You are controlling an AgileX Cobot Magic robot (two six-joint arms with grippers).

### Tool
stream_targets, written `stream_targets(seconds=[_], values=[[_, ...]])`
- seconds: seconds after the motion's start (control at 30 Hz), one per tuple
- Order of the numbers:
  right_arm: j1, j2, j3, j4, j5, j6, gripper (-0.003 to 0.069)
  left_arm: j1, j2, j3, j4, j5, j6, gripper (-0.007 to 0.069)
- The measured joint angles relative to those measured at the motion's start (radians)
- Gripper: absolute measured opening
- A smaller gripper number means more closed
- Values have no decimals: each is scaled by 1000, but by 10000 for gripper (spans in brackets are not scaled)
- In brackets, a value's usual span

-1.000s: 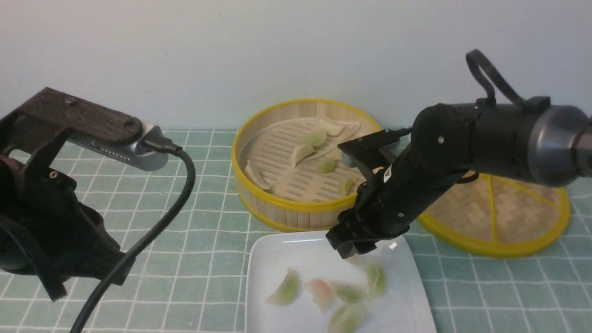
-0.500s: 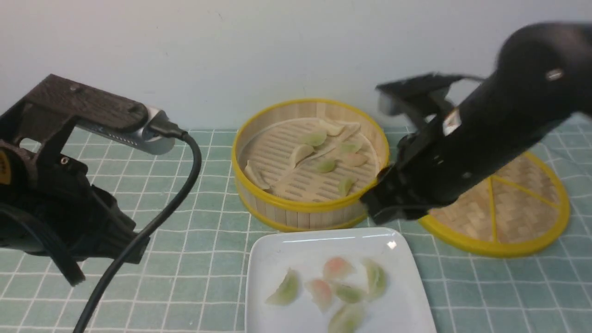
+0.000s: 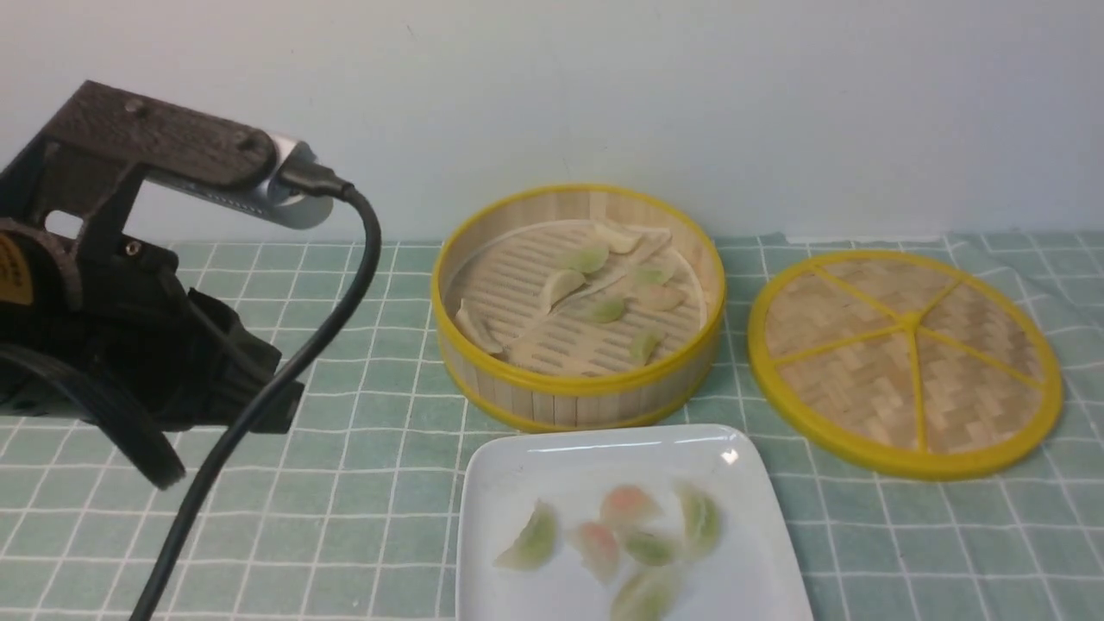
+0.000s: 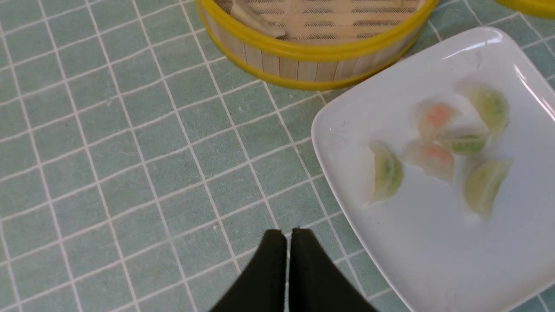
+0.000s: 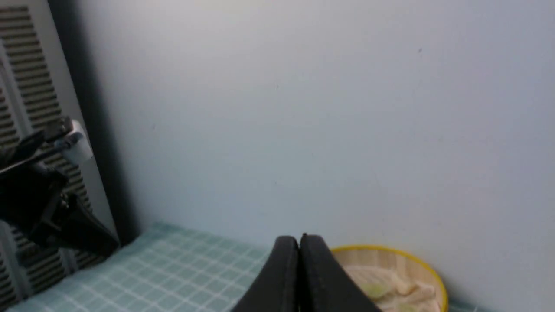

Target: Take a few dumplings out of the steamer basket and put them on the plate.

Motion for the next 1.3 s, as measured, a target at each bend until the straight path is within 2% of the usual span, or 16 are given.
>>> stream_targets(seconds=[0.17,0.3,0.47,0.93,1.3], values=[[0,-194,123,-112,-26,152,-12,0,0,0,-10,-22,0,-6],[0,-210,151,-165,-28,204,-12,0,-6,4,-24,-47,0,-6],[0,-210,155,-165,-28,213,-12,1,-62,12,-33,-62,0,-6],[0,-210,155,-183,-28,214,-12,1,-568,25,-57,-93,-4,-6],[0,-210,155,-184,-28,214,-12,1,-883,261,-69,-170,-88,-6]])
